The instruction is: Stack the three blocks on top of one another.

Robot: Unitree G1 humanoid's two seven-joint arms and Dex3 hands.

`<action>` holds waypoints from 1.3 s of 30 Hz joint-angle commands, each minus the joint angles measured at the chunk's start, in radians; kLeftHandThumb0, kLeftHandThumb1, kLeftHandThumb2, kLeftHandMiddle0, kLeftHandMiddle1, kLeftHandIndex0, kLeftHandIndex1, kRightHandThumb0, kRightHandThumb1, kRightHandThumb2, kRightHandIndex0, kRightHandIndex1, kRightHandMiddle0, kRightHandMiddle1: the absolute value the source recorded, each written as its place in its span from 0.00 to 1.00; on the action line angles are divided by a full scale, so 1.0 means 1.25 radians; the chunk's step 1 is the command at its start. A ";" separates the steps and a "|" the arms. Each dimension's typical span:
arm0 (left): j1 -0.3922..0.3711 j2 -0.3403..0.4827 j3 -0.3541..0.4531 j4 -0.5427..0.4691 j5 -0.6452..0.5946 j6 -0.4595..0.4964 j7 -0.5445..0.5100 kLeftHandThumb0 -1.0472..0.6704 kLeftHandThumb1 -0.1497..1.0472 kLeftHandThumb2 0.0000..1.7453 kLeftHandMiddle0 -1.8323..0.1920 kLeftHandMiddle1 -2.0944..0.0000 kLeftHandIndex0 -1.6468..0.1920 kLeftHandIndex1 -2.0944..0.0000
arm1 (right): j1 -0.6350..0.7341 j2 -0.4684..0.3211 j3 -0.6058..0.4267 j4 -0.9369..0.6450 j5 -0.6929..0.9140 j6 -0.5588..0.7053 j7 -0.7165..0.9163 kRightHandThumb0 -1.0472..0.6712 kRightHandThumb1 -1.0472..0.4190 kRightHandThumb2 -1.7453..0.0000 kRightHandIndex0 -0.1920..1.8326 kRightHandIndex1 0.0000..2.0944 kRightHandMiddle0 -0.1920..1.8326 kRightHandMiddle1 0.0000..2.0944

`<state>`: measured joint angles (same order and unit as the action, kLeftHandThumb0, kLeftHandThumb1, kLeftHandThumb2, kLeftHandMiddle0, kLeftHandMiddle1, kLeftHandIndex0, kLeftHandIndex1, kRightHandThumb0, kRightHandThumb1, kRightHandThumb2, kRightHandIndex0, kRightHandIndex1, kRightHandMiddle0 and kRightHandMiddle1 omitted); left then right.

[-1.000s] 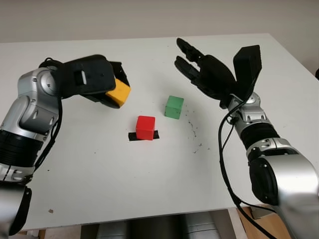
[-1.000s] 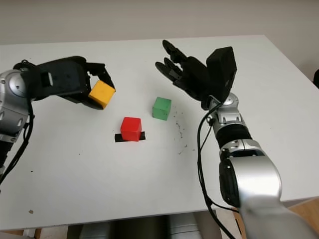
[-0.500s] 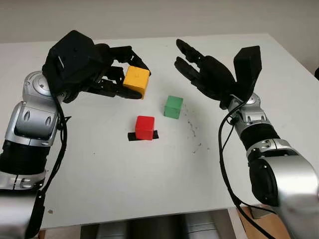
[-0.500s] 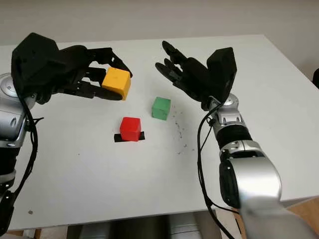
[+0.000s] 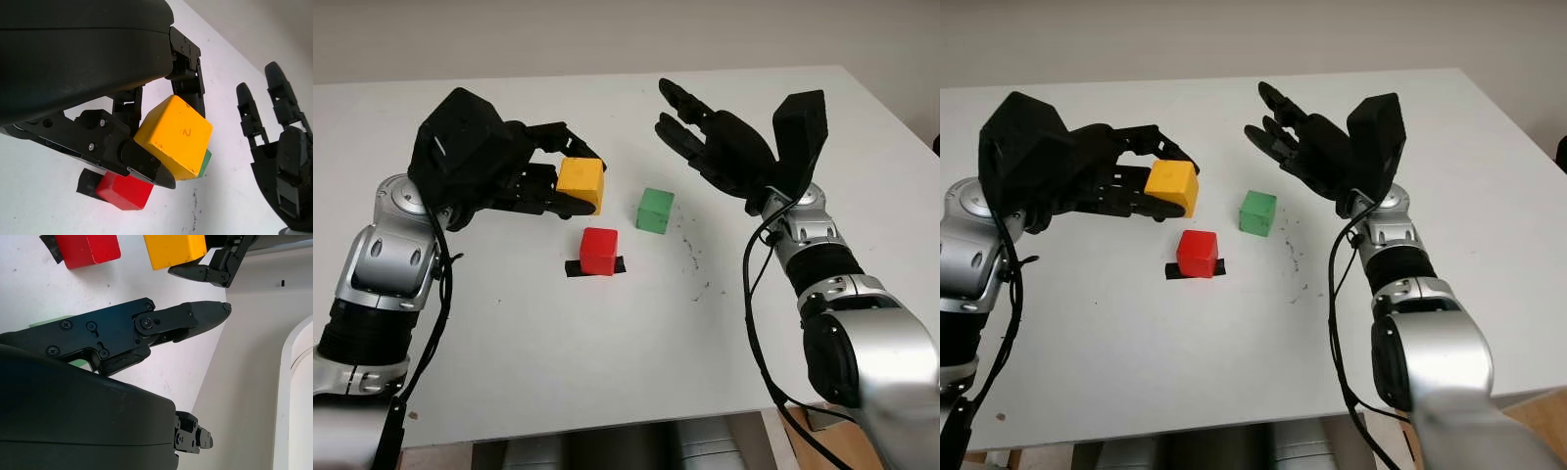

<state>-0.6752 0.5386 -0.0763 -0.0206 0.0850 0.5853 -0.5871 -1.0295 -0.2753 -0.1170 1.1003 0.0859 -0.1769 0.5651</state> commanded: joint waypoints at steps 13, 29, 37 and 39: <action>0.016 0.011 -0.032 0.026 0.013 -0.061 0.001 0.43 0.94 0.03 0.64 0.21 0.69 0.27 | 0.011 0.003 -0.007 -0.020 0.016 -0.006 0.007 0.23 0.00 0.92 0.03 0.02 0.06 0.02; 0.018 0.018 -0.047 0.019 0.037 -0.077 -0.006 0.44 0.94 0.03 0.65 0.20 0.71 0.27 | 0.019 0.002 0.001 -0.032 0.009 -0.004 -0.005 0.22 0.00 0.92 0.03 0.03 0.06 0.03; 0.019 0.006 -0.043 0.022 0.025 -0.063 -0.011 0.42 0.95 0.03 0.63 0.20 0.70 0.27 | 0.019 0.002 0.000 -0.029 0.009 -0.008 -0.005 0.22 0.00 0.93 0.03 0.03 0.07 0.03; 0.020 0.000 -0.041 0.021 0.019 -0.052 -0.008 0.43 0.94 0.03 0.62 0.19 0.70 0.27 | 0.018 0.003 0.000 -0.028 0.011 -0.006 -0.004 0.22 0.00 0.94 0.03 0.03 0.06 0.03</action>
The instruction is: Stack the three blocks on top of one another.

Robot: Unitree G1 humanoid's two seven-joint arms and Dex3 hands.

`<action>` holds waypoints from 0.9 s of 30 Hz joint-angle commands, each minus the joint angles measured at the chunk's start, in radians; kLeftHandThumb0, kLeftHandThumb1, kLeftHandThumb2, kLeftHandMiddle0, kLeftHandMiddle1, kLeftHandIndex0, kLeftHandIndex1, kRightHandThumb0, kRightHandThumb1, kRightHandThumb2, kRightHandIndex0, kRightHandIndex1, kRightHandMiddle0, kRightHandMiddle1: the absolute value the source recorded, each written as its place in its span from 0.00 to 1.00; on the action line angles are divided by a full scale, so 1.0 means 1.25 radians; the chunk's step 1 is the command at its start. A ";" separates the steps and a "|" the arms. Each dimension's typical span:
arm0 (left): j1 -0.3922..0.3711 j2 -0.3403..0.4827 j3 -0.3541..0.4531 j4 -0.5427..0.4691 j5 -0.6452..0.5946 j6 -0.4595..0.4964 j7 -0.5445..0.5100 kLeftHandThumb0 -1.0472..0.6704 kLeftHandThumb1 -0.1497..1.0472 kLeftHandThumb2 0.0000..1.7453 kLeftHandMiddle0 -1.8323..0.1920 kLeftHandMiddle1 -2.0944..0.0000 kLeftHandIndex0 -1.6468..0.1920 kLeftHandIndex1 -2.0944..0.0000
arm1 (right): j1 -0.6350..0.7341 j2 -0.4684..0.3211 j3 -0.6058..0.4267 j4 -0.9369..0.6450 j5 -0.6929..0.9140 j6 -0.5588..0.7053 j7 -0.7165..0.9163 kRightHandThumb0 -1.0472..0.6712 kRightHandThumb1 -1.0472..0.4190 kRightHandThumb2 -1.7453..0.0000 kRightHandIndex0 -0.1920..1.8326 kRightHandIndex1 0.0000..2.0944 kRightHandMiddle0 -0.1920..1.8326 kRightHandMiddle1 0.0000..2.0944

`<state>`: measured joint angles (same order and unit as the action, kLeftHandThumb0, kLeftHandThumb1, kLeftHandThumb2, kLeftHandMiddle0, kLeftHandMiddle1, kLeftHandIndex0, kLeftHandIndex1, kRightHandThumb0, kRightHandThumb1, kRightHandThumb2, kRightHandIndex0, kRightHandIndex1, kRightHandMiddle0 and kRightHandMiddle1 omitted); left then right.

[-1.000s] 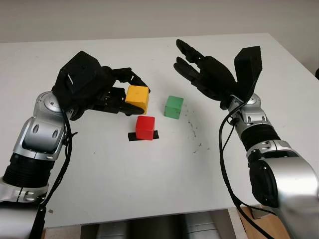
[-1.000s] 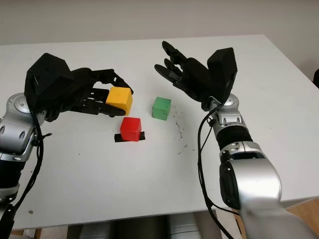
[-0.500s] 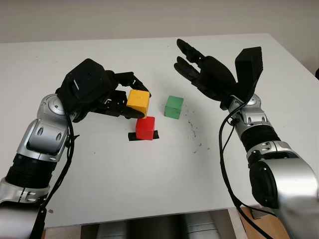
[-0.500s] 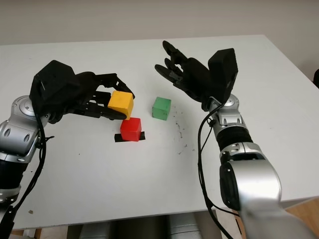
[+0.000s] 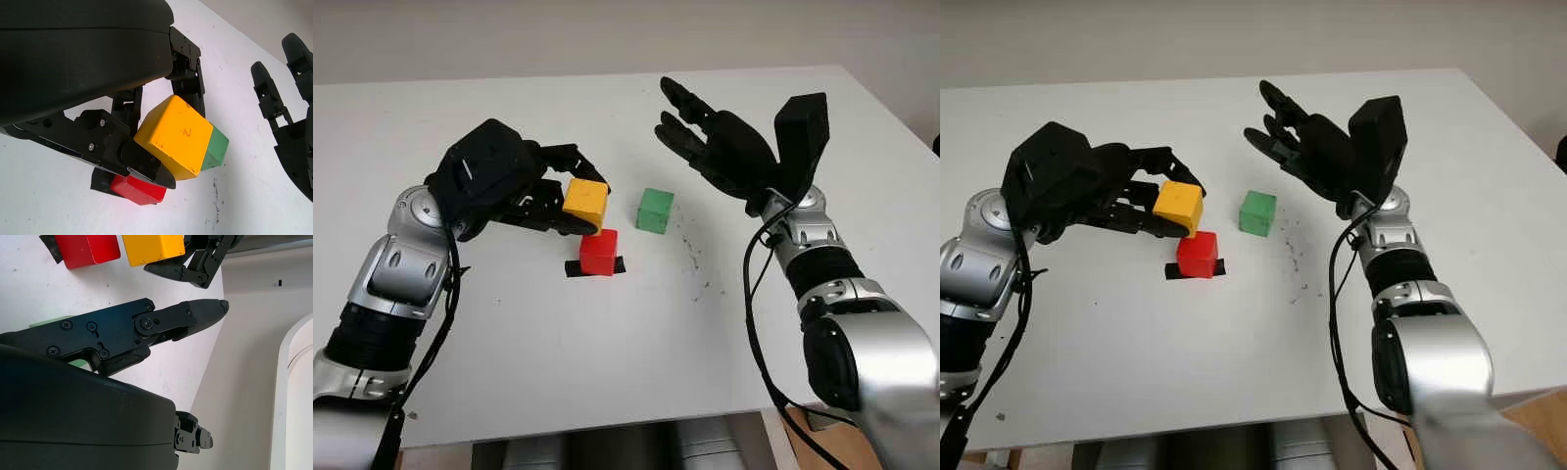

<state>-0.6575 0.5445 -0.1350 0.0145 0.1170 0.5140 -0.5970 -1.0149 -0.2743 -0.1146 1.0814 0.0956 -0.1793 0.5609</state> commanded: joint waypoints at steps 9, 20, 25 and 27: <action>0.015 -0.027 0.000 -0.009 -0.015 0.038 0.010 0.42 0.94 0.03 0.61 0.20 0.69 0.26 | 0.010 0.002 -0.002 -0.011 -0.002 -0.018 -0.001 0.21 0.00 0.94 0.04 0.03 0.07 0.03; 0.020 -0.044 -0.011 -0.017 -0.015 0.084 0.032 0.43 0.93 0.03 0.62 0.17 0.70 0.24 | 0.015 0.000 0.001 -0.017 -0.007 -0.020 -0.006 0.22 0.00 0.93 0.04 0.03 0.07 0.03; 0.022 -0.042 -0.020 -0.015 -0.007 0.079 0.040 0.42 0.93 0.03 0.62 0.19 0.70 0.24 | 0.015 0.001 0.000 -0.018 -0.005 -0.017 -0.006 0.22 0.00 0.93 0.04 0.03 0.07 0.03; 0.022 -0.043 -0.019 -0.013 -0.008 0.075 0.039 0.42 0.93 0.03 0.63 0.19 0.70 0.24 | 0.015 0.001 -0.001 -0.017 -0.004 -0.018 -0.005 0.22 0.00 0.93 0.04 0.03 0.07 0.03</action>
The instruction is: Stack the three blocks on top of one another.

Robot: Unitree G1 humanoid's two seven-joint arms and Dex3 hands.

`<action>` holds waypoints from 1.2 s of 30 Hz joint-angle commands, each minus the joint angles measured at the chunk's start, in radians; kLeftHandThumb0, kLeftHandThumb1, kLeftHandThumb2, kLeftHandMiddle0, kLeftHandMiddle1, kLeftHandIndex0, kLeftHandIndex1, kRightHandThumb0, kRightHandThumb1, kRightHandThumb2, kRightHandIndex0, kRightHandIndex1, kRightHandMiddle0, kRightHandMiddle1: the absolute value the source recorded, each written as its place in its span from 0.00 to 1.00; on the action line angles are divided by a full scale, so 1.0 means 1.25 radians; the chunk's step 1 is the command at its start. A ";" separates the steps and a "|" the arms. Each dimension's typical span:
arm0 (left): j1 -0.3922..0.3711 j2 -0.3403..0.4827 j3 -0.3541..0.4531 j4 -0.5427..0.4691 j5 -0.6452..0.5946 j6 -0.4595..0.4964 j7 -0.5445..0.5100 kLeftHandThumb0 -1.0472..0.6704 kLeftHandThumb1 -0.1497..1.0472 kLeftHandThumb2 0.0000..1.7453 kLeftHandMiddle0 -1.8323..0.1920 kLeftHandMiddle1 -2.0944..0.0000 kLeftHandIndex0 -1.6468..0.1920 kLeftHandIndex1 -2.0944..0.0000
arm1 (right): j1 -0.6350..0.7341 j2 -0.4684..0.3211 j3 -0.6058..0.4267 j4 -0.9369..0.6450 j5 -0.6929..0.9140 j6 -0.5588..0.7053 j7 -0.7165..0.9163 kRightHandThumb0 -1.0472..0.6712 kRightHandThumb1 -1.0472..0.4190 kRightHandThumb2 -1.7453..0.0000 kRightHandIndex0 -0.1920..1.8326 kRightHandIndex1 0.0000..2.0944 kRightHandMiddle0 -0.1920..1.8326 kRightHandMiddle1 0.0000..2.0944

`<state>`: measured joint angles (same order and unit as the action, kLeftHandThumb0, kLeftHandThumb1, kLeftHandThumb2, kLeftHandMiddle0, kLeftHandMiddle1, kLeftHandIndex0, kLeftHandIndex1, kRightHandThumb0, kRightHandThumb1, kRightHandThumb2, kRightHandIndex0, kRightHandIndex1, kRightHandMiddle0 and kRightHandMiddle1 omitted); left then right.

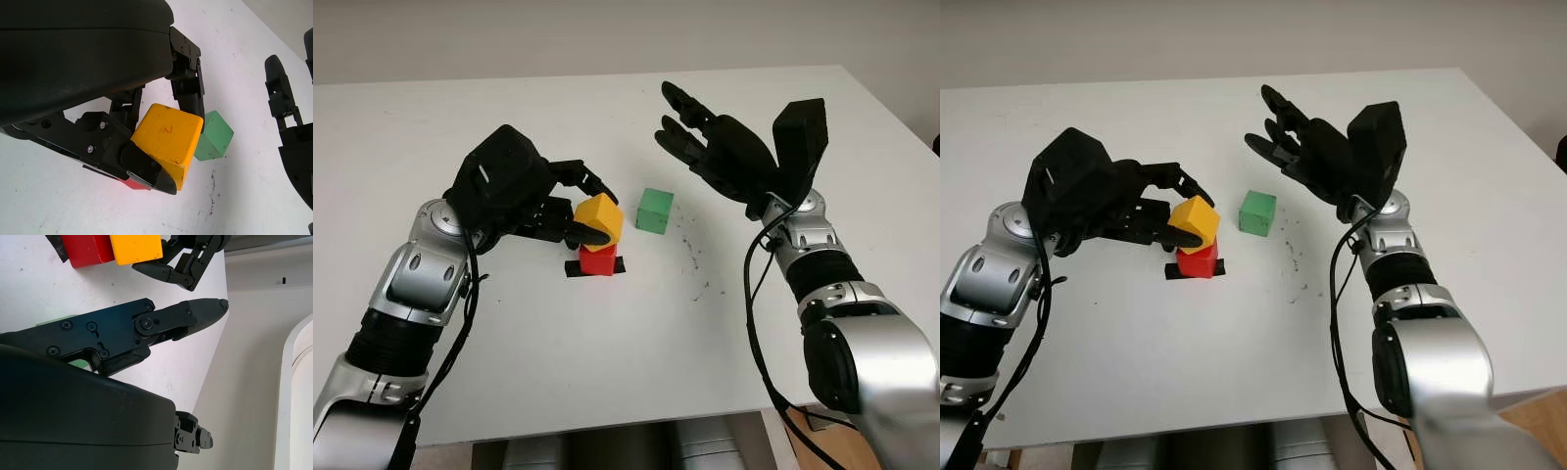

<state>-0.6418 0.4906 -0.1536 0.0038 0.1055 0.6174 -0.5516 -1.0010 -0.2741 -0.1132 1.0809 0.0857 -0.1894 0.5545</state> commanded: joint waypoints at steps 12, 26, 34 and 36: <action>0.010 0.013 -0.010 -0.012 0.027 -0.030 0.006 0.41 0.93 0.03 0.62 0.18 0.69 0.23 | 0.004 0.001 -0.004 -0.017 0.006 -0.006 -0.002 0.21 0.00 0.94 0.05 0.03 0.07 0.03; 0.007 0.022 -0.003 -0.008 0.031 -0.067 -0.008 0.43 0.93 0.03 0.63 0.19 0.70 0.23 | 0.004 0.006 -0.005 -0.019 0.010 0.000 0.001 0.21 0.00 0.93 0.04 0.02 0.07 0.02; 0.005 0.030 -0.007 0.001 0.030 -0.091 -0.027 0.43 0.93 0.03 0.62 0.20 0.69 0.24 | 0.005 0.007 -0.001 -0.023 0.005 0.005 -0.005 0.21 0.00 0.93 0.04 0.03 0.07 0.03; 0.006 0.030 -0.005 0.008 0.026 -0.104 -0.034 0.43 0.94 0.03 0.62 0.20 0.69 0.24 | 0.006 0.007 -0.001 -0.021 0.005 0.002 -0.008 0.21 0.00 0.93 0.04 0.03 0.07 0.03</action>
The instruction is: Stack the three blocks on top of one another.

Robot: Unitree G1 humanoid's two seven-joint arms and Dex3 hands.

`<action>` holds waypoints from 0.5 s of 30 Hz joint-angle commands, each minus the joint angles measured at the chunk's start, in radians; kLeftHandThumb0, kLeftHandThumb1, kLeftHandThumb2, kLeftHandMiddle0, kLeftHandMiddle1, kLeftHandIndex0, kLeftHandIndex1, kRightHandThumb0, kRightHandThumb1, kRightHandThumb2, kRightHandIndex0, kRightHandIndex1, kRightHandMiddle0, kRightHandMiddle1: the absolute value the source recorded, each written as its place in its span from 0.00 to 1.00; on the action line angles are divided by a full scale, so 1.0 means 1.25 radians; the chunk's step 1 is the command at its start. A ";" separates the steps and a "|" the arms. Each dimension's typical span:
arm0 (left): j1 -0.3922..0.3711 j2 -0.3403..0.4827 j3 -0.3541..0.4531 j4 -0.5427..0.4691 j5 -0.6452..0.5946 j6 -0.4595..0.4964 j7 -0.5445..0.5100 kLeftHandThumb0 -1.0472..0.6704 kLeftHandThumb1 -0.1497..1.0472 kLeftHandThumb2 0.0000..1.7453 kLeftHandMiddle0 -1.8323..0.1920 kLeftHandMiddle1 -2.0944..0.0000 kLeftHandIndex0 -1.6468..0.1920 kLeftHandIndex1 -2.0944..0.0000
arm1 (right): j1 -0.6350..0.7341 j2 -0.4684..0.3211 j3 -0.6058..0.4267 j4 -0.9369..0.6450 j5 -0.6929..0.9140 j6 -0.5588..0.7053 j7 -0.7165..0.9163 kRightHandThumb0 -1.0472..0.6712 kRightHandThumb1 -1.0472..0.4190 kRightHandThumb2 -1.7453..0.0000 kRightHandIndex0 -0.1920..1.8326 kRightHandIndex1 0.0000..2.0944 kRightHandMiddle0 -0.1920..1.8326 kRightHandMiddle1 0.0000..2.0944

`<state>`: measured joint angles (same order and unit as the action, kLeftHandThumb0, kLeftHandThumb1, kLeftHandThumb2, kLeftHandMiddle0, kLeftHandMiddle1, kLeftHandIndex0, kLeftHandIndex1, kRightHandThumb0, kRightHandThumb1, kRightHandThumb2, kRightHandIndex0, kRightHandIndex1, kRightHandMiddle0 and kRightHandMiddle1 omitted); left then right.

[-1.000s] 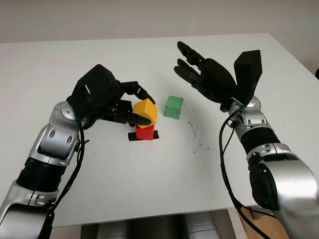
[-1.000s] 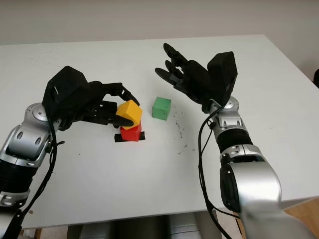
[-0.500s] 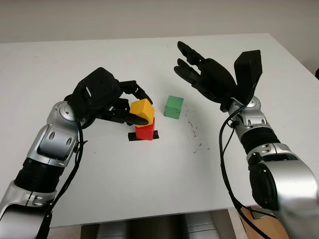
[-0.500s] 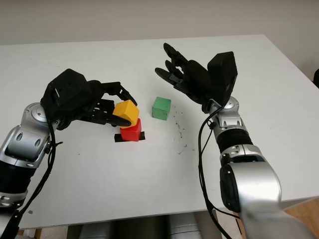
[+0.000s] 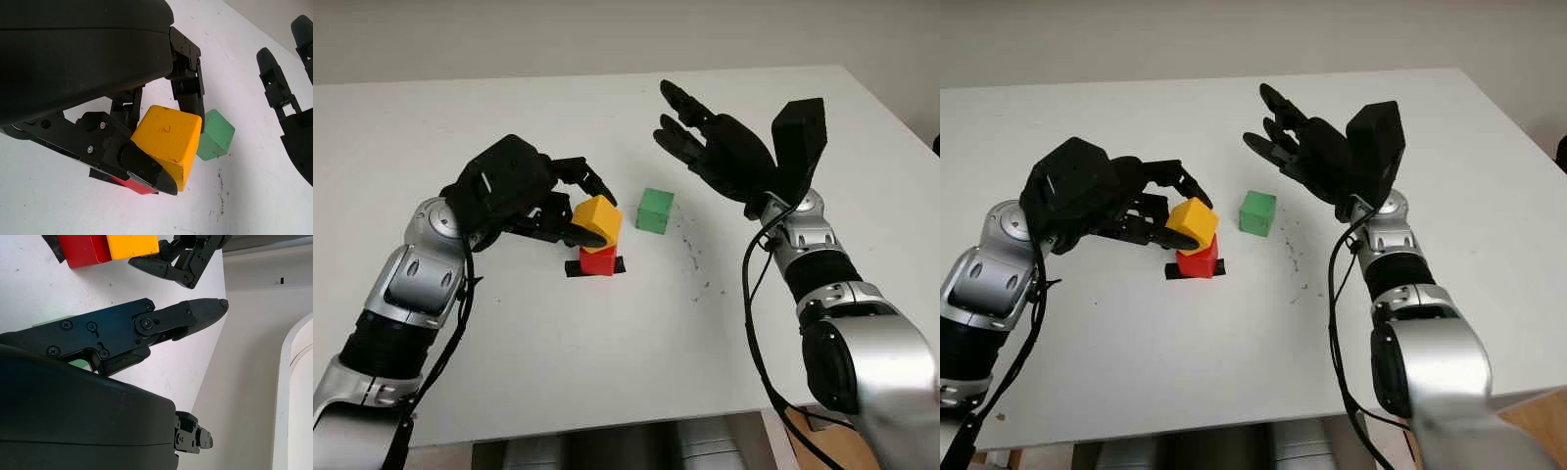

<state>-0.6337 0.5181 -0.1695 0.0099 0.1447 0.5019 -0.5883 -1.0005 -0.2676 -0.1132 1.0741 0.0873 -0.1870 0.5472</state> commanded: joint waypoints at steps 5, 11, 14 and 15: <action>-0.006 0.006 0.007 0.019 -0.007 -0.027 -0.008 0.42 0.93 0.03 0.62 0.19 0.69 0.25 | 0.007 -0.001 -0.002 -0.015 0.002 -0.002 -0.003 0.21 0.00 0.93 0.05 0.03 0.07 0.03; -0.011 0.010 0.008 0.027 -0.004 -0.039 -0.008 0.43 0.93 0.03 0.62 0.21 0.68 0.24 | 0.007 -0.002 -0.001 -0.019 0.003 0.004 -0.002 0.21 0.00 0.93 0.04 0.03 0.07 0.03; -0.013 0.013 0.007 0.026 0.001 -0.036 -0.008 0.43 0.93 0.03 0.63 0.22 0.68 0.24 | 0.006 0.000 0.001 -0.017 -0.001 -0.001 -0.006 0.21 0.00 0.93 0.05 0.03 0.07 0.03; -0.013 0.014 0.005 0.023 0.005 -0.030 -0.006 0.43 0.93 0.03 0.63 0.22 0.68 0.24 | 0.006 0.000 0.001 -0.017 -0.002 -0.002 -0.007 0.21 0.00 0.93 0.05 0.03 0.07 0.03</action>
<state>-0.6346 0.5209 -0.1695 0.0375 0.1451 0.4625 -0.5956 -0.9978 -0.2668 -0.1129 1.0731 0.0848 -0.1840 0.5412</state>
